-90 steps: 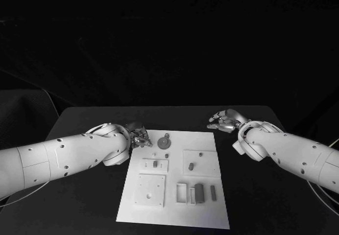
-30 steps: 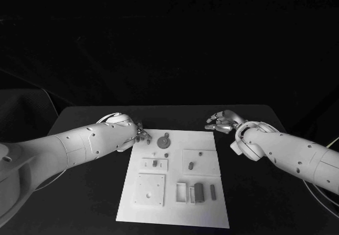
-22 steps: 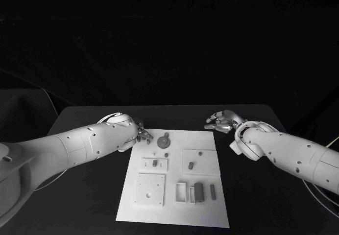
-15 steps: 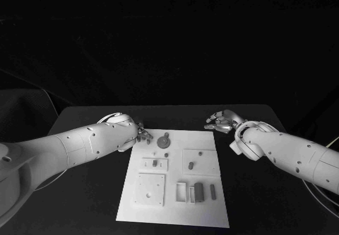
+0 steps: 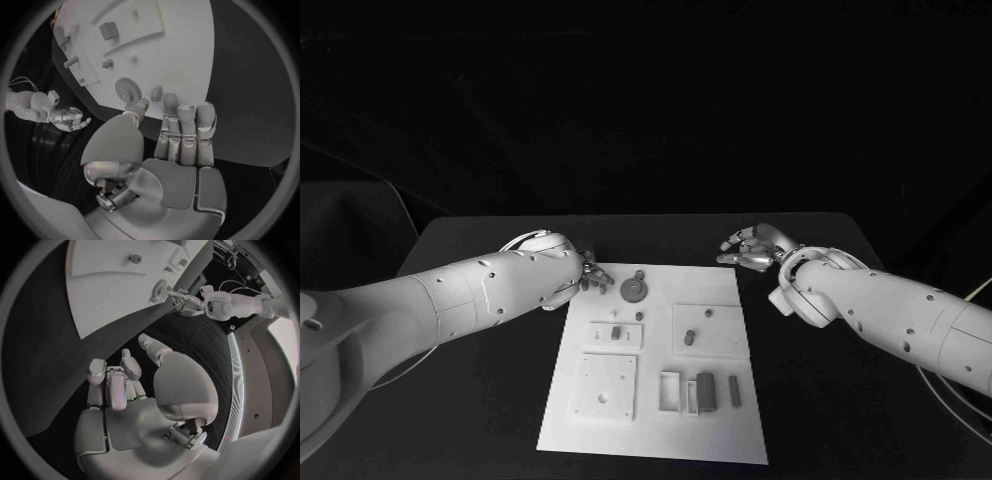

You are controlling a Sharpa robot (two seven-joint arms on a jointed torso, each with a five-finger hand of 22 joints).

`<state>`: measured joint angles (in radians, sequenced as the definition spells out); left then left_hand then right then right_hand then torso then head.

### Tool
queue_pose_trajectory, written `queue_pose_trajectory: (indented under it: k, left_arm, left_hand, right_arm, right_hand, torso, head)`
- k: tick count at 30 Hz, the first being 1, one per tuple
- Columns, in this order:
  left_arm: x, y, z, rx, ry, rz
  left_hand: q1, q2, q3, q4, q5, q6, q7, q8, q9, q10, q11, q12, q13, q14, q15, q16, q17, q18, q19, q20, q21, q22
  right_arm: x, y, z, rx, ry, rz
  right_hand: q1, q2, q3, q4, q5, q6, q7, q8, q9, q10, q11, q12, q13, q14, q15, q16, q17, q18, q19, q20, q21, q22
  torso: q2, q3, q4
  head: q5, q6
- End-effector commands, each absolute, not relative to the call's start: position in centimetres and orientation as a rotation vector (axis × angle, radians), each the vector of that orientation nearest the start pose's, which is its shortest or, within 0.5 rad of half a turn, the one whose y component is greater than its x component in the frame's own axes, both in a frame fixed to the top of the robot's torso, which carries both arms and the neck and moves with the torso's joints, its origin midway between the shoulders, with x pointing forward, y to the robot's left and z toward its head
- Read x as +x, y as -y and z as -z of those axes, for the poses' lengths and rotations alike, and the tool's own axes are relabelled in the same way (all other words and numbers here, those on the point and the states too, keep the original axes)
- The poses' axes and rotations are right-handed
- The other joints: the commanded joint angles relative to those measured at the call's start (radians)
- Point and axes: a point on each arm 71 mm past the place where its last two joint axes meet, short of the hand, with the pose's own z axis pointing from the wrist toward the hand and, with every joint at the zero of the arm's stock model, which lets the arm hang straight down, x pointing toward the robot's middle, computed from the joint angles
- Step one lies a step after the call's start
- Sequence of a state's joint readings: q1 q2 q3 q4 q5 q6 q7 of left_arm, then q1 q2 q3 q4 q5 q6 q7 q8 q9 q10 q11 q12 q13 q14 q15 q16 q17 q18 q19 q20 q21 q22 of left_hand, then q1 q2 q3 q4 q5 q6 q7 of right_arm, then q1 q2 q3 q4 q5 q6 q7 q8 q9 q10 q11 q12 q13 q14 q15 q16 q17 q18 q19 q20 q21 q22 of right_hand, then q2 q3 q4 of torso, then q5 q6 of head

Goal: Assemble the parts on the task board

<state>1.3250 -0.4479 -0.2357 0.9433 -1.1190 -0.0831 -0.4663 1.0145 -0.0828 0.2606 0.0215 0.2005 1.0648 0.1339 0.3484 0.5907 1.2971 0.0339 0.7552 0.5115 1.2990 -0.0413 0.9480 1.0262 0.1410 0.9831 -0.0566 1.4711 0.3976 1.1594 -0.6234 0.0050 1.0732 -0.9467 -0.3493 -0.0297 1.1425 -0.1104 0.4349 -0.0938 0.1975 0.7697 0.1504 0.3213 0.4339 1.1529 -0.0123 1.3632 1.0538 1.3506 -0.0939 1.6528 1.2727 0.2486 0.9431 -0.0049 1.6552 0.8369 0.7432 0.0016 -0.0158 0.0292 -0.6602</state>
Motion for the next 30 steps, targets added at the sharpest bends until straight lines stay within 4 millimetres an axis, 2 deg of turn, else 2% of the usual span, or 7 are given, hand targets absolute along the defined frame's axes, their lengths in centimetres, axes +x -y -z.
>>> queue_pose_trajectory:
  k: [1,30]
  left_arm:
    - [57.87,-19.22,22.69,-0.212,-2.065,0.169]
    - [57.87,-19.24,23.16,-0.228,-2.088,0.188]
  left_hand:
    - [0.017,0.0,0.012,-0.004,0.001,0.009,0.002,-0.006,-0.001,-0.009,-0.002,0.005,0.001,-0.01,0.002,0.004,0.001,0.027,-0.002,-0.001,0.003,0.001]
    - [0.053,0.006,0.037,-0.029,0.004,0.01,0.002,-0.01,-0.004,-0.021,0.002,0.001,-0.001,-0.022,0.006,0.003,0.001,0.024,-0.013,-0.001,-0.001,-0.002]
  right_arm:
    - [55.83,23.07,22.3,0.459,-1.708,-0.72]
    - [55.81,22.82,22.34,0.456,-1.712,-0.725]
  right_hand:
    - [-0.011,0.002,0.0,0.005,0.004,0.013,0.019,0.005,0.0,-0.005,-0.002,-0.002,-0.001,-0.005,0.0,0.007,0.0,0.013,0.005,-0.001,0.058,-0.002]
    - [-0.012,0.003,0.001,0.006,0.004,0.013,0.019,0.005,-0.001,-0.005,-0.002,-0.002,-0.002,-0.005,0.0,0.007,0.0,0.013,0.006,-0.001,0.058,-0.002]
  torso:
    - [0.0,-0.0009,0.0005]
    - [0.0,-0.0006,-0.0004]
  head:
    - [0.001,0.0]
    - [-0.001,-0.006]
